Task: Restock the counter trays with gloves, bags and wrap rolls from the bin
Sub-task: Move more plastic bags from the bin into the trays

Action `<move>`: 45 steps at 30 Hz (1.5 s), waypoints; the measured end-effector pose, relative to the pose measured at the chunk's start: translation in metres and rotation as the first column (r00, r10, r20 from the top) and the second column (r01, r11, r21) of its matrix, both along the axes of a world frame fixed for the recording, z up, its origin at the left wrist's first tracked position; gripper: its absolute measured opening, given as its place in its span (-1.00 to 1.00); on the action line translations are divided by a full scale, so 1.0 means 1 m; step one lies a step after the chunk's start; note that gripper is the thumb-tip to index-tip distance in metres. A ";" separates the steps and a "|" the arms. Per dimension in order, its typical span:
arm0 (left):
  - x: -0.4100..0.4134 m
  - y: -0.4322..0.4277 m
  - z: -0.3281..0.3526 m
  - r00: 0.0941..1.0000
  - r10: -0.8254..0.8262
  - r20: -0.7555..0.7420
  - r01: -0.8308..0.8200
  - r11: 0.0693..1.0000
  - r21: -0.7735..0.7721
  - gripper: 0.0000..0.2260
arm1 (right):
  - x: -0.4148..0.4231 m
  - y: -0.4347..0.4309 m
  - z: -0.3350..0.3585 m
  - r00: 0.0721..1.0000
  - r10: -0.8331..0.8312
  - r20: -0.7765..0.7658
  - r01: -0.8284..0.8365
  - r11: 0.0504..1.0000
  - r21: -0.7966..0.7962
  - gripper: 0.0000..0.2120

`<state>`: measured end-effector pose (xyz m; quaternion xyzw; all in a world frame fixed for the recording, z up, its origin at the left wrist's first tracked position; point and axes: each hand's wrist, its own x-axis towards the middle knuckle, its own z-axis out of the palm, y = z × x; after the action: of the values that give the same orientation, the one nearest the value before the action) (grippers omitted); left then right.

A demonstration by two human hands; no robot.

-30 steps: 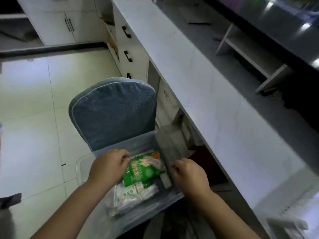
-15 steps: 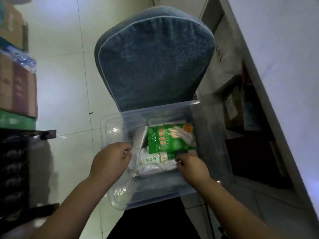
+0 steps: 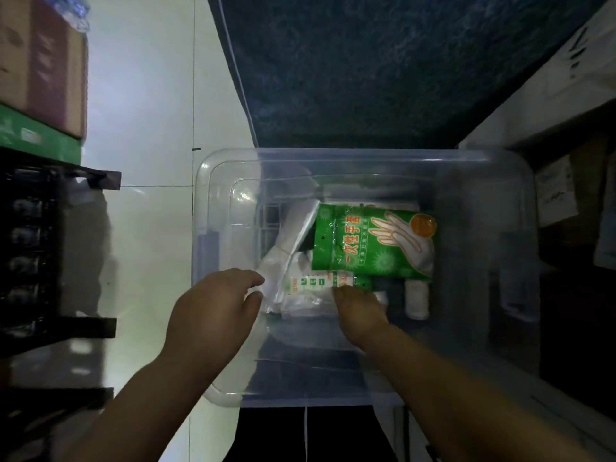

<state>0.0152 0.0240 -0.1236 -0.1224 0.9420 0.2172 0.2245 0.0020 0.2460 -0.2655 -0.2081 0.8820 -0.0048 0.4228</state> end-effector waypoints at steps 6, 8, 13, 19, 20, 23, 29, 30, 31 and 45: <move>0.004 -0.001 -0.007 0.998 0.045 -0.033 -0.045 0.999 -0.005 -0.78 | 0.004 -0.008 -0.021 0.990 0.140 -0.031 -0.135 0.982 0.131 -0.57; 0.006 -0.002 -0.008 0.998 0.051 -0.042 -0.051 0.999 -0.003 -0.79 | 0.002 -0.009 -0.023 0.978 0.208 -0.029 -0.203 0.970 0.132 -0.60; 0.008 -0.002 -0.010 0.996 0.070 -0.052 -0.070 0.998 0.007 -0.79 | -0.002 -0.007 -0.016 0.968 0.247 -0.035 -0.245 0.968 0.046 -0.72; 0.016 0.000 0.004 0.980 0.197 -0.007 -0.194 0.970 0.143 -0.79 | -0.020 -0.002 0.052 0.896 -0.359 0.261 0.430 0.846 -0.314 -0.88; 0.017 0.001 0.007 0.973 0.231 0.020 -0.231 0.957 0.177 -0.78 | -0.024 -0.002 0.069 0.798 -0.465 0.384 0.594 0.717 -0.366 -0.82; 0.014 0.011 0.018 0.942 0.320 0.098 -0.335 0.894 0.298 -0.73 | -0.036 0.001 0.113 0.529 -0.574 0.625 0.847 0.398 -0.352 -0.90; -0.024 0.038 0.048 0.837 0.502 0.217 -0.521 0.611 0.596 -0.66 | -0.044 -0.015 0.158 0.313 -0.346 0.885 0.949 0.074 -0.307 -0.82; -0.030 0.040 0.051 0.813 0.536 0.229 -0.548 0.571 0.611 -0.68 | -0.043 -0.019 0.161 0.313 -0.303 0.900 0.949 0.068 -0.307 -0.79; -0.035 0.040 0.053 0.784 0.574 0.237 -0.577 0.531 0.621 -0.70 | -0.042 -0.023 0.163 0.304 -0.274 0.913 0.952 0.059 -0.299 -0.78; -0.038 -0.043 0.036 0.482 0.876 0.027 -0.717 0.377 0.586 -0.83 | -0.033 -0.041 0.089 0.344 -0.843 0.413 0.922 0.220 -0.319 -0.82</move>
<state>-0.0229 -0.0193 -0.0877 -0.4667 0.6834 0.5608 -0.0267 -0.0308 0.2048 -0.1766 0.2291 0.7705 -0.4891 0.3385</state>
